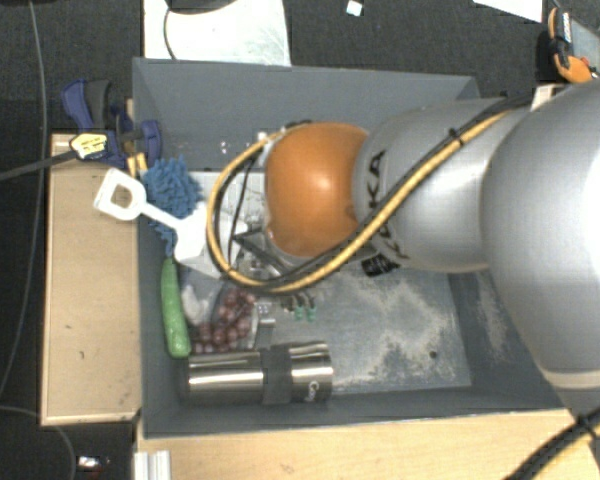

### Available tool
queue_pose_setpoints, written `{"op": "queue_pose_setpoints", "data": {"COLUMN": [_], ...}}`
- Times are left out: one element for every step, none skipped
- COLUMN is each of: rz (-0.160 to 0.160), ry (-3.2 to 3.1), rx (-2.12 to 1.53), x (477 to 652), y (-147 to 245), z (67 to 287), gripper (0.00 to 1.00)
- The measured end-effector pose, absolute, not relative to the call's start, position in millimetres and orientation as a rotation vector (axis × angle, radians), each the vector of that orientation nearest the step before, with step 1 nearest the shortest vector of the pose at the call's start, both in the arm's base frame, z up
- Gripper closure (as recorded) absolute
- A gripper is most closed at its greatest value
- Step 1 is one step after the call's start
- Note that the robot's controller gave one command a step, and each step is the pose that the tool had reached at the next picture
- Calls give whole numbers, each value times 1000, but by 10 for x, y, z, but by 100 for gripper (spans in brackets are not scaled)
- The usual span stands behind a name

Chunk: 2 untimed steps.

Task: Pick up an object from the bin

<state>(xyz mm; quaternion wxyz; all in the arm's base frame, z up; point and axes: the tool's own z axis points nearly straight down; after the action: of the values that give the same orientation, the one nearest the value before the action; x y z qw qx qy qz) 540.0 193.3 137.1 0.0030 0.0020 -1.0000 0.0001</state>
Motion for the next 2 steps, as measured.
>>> {"op": "queue_pose_setpoints", "data": {"rz": [-2,-3], "ry": [-3143,-3083], "rx": [-6,624], "x": [5422,5634], "y": [1922,1982], "z": [1419,719], "gripper": [0,0]}}
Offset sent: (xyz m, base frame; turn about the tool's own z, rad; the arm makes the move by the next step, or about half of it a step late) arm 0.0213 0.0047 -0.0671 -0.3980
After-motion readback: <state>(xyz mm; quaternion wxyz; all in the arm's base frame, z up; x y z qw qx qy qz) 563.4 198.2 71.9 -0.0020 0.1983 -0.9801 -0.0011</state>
